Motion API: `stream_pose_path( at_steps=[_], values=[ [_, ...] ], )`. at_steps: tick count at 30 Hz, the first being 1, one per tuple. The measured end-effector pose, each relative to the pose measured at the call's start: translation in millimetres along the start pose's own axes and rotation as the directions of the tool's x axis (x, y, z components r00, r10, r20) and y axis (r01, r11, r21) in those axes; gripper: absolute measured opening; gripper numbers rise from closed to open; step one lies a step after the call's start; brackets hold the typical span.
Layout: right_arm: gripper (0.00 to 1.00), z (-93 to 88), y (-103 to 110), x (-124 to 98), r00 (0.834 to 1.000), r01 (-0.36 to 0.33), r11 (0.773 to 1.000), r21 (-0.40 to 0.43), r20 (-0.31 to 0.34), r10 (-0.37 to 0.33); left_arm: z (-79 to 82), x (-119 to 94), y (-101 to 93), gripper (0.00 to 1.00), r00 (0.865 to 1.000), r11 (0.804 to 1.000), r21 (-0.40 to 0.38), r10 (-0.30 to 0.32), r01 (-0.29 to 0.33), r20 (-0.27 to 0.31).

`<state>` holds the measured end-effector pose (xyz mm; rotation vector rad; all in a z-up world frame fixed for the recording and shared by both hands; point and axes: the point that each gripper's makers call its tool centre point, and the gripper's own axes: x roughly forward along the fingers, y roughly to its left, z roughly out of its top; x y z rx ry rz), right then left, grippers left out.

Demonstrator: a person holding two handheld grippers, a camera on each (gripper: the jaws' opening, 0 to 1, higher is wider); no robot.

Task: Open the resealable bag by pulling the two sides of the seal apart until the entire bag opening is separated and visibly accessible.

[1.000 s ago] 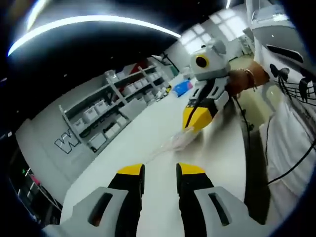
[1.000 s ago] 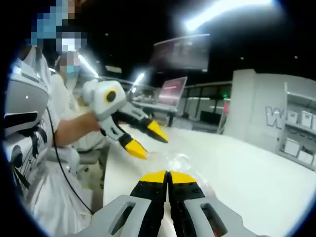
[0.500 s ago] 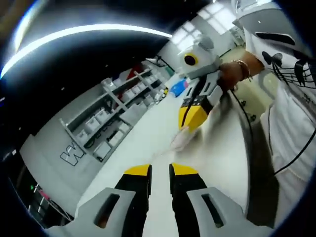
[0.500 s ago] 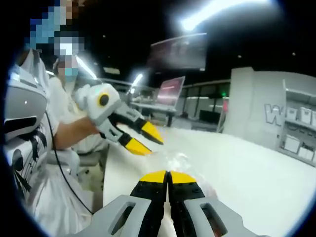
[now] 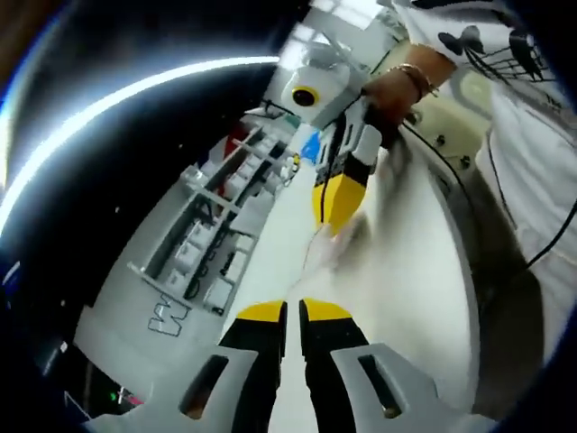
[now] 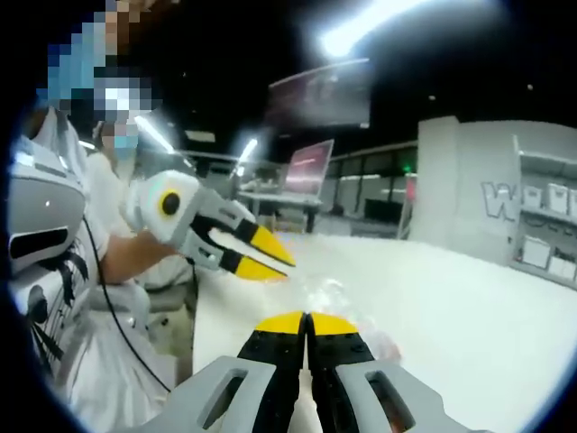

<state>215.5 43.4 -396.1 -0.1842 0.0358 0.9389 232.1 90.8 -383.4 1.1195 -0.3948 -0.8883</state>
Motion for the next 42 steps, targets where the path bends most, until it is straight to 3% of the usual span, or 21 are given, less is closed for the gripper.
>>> stream_pose_path(
  at_steps=[5, 16, 21, 28, 30, 32, 42],
  values=[
    [0.0, -0.6, 0.9, 0.2, 1.0, -0.002, 1.0, 0.0, -0.004, 0.002, 3.3, 1.7, -5.6, 0.04, 1.0, 0.989, 0.15, 0.001, 0.002, -0.017],
    [0.0, -1.3, 1.4, 0.2, 1.0, -0.007, 1.0, 0.007, -0.006, 0.007, 12.7, 1.3, -5.3, 0.04, 1.0, 0.968, 0.251, 0.022, -0.024, 0.01],
    [0.0, -1.5, 3.6, 0.5, 1.0, -0.015, 1.0, 0.008, -0.008, 0.015, 10.2, 6.1, -12.8, 0.05, 1.0, 0.947, 0.321, 0.006, 0.001, -0.02],
    [0.0, -1.4, 4.9, 0.5, 1.0, -0.02, 1.0, 0.009, -0.008, 0.02, 6.3, 8.9, -12.8, 0.08, 0.999, 0.931, 0.365, 0.012, 0.004, -0.043],
    [0.0, -1.6, 5.2, 0.7, 1.0, -0.022, 1.0, 0.011, -0.01, 0.022, 8.2, 2.2, 1.9, 0.08, 0.999, 0.929, 0.371, 0.013, 0.004, -0.045],
    [0.0, -1.7, 5.9, 0.9, 1.0, -0.024, 1.0, 0.01, -0.011, 0.024, 7.7, 1.8, 3.4, 0.08, 0.999, 0.923, 0.385, 0.02, 0.001, -0.051],
    [0.0, -3.5, 12.2, 1.4, 0.998, -0.054, 0.998, 0.019, -0.026, 0.054, 7.6, -2.8, 8.8, 0.01, 0.997, 0.913, 0.407, 0.029, 0.0, -0.065]
  ],
)
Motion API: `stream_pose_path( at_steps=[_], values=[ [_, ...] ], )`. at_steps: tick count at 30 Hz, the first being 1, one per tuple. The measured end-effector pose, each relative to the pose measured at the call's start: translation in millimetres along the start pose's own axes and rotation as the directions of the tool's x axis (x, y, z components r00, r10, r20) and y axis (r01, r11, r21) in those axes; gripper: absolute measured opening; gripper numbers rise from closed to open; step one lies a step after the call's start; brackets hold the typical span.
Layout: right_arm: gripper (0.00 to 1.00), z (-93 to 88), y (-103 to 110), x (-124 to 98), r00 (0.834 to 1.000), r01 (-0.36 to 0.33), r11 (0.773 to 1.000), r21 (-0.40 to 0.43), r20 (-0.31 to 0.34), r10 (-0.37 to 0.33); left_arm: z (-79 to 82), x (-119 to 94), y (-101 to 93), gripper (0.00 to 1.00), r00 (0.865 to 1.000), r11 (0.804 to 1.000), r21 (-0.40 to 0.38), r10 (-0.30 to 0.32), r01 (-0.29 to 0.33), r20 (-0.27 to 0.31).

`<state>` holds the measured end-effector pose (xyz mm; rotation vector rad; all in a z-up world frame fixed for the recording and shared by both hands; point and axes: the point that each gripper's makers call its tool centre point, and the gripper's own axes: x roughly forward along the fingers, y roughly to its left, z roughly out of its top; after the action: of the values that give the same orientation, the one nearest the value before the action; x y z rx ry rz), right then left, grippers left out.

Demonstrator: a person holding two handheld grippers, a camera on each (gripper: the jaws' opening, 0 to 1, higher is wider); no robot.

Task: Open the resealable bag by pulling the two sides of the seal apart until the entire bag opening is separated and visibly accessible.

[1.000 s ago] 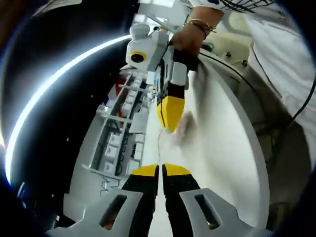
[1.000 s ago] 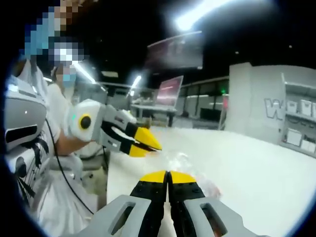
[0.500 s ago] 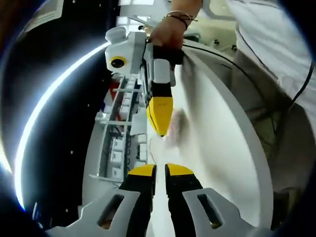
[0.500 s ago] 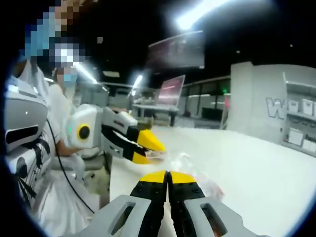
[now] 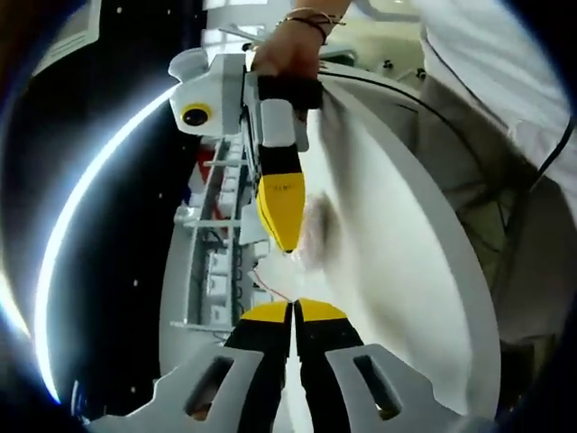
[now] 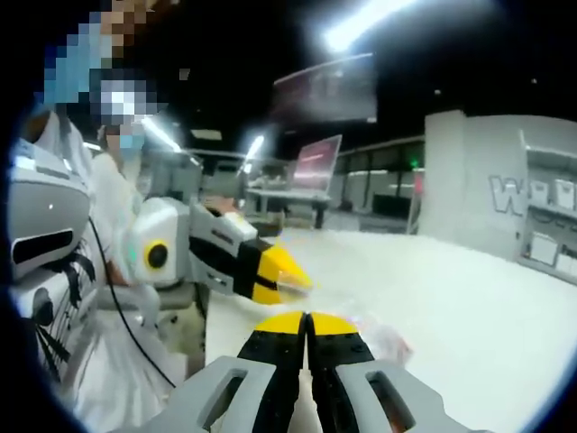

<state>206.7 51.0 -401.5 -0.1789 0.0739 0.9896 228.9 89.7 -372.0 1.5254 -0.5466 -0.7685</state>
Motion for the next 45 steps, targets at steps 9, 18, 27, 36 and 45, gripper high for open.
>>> stream_pose_path(
  at_steps=[9, 18, 27, 36, 45],
  values=[
    [0.01, 30.2, -8.7, -18.3, 0.995, -0.043, 0.982, 0.183, 0.1, 0.025, -9.0, -4.2, 10.5, 0.01, 0.999, 0.996, 0.079, 0.043, -0.04, -0.028],
    [0.07, 31.2, -14.5, -6.3, 0.995, -0.058, 0.941, 0.332, 0.091, 0.029, 4.1, -5.1, 15.9, 0.01, 0.998, 0.981, 0.183, 0.057, -0.06, 0.026],
    [0.05, 22.7, -10.2, -2.0, 0.994, -0.098, 0.848, 0.52, 0.011, 0.108, 15.3, -0.6, 29.9, 0.01, 0.996, 0.966, 0.245, 0.078, -0.084, 0.036],
    [0.06, 13.9, 3.2, 3.3, 0.974, -0.154, 0.773, 0.615, -0.036, 0.222, 19.3, -2.0, 36.8, 0.01, 0.995, 0.938, 0.332, 0.094, -0.1, 0.036],
    [0.05, 13.9, -2.0, 4.6, 0.976, -0.138, 0.769, 0.625, -0.045, 0.211, 21.1, -3.2, 42.6, 0.01, 0.994, 0.931, 0.349, 0.103, -0.11, 0.038]
  ],
)
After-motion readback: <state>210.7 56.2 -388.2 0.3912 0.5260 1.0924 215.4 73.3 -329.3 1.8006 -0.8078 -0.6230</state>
